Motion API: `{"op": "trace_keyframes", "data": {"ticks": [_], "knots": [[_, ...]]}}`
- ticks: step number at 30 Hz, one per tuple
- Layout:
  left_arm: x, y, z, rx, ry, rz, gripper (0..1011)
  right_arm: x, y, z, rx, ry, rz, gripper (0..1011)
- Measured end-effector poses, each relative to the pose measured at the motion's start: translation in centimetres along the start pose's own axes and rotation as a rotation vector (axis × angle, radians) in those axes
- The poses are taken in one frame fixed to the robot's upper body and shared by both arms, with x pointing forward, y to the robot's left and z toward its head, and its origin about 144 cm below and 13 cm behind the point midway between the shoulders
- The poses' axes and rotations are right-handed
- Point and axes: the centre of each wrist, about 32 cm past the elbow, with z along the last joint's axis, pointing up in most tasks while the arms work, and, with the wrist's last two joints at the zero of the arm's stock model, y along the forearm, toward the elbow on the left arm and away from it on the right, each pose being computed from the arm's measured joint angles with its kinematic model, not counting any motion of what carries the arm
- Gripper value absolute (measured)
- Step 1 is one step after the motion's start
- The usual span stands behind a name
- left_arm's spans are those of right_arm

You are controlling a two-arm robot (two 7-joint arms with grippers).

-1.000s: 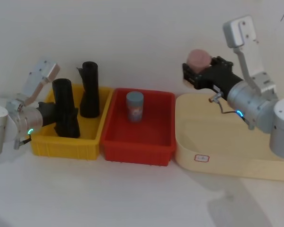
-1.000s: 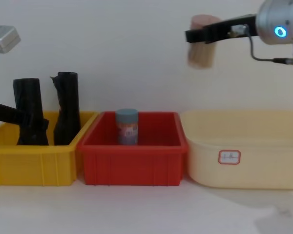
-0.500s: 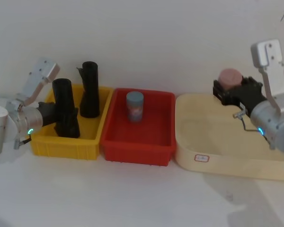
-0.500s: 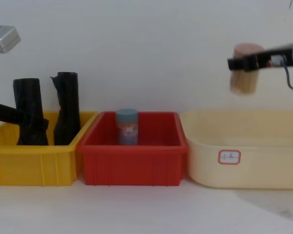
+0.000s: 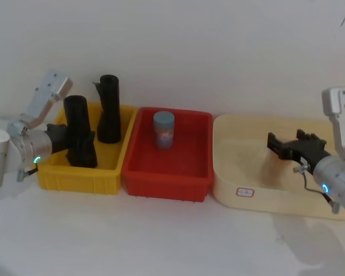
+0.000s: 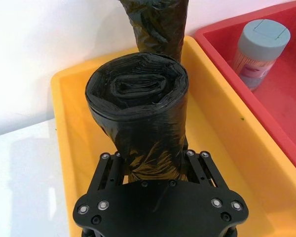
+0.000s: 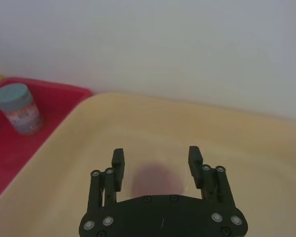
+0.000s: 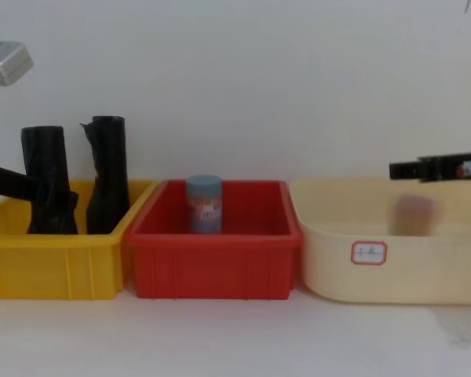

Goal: Pick up the garbage bag with the one hand and transfer it to the other hand.

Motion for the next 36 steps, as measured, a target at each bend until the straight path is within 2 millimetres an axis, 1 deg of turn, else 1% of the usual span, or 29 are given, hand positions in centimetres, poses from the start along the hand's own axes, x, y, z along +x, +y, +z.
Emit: {"op": "trace_keyframes", "data": {"ticks": [2, 3, 6, 8, 10, 18, 23, 28, 36], "knots": [[0.0, 0.0, 0.0, 0.0, 0.0, 0.0, 486, 0.1, 0.0, -0.3, -0.007, 0.013, 0.003, 813], [0.0, 0.0, 0.0, 0.0, 0.0, 0.0, 486, 0.3, 0.0, -0.6, -0.014, 0.024, 0.005, 866], [0.0, 0.0, 0.0, 0.0, 0.0, 0.0, 486, 0.5, 0.1, -1.1, -0.025, 0.043, 0.009, 916], [0.0, 0.0, 0.0, 0.0, 0.0, 0.0, 486, 0.6, 0.1, -1.3, -0.03, 0.05, 0.01, 978], [0.0, 0.0, 0.0, 0.0, 0.0, 0.0, 486, 0.7, 0.1, -1.6, -0.035, 0.06, 0.012, 1002], [0.0, 0.0, 0.1, -0.003, 0.001, 0.001, 486, 1.0, 0.0, -2.2, -0.047, 0.083, 0.016, 1001], [0.3, 0.0, 0.8, -0.03, -0.001, 0.01, 486, 1.1, 0.0, -2.5, -0.053, 0.093, 0.018, 1001], [0.7, 0.0, 1.9, -0.071, -0.005, 0.02, 486, 1.2, 0.0, -2.6, -0.056, 0.099, 0.019, 1001], [1.5, -0.1, 4.9, -0.176, -0.011, 0.031, 486, 1.2, 0.0, -2.8, -0.059, 0.105, 0.02, 1001]]}}
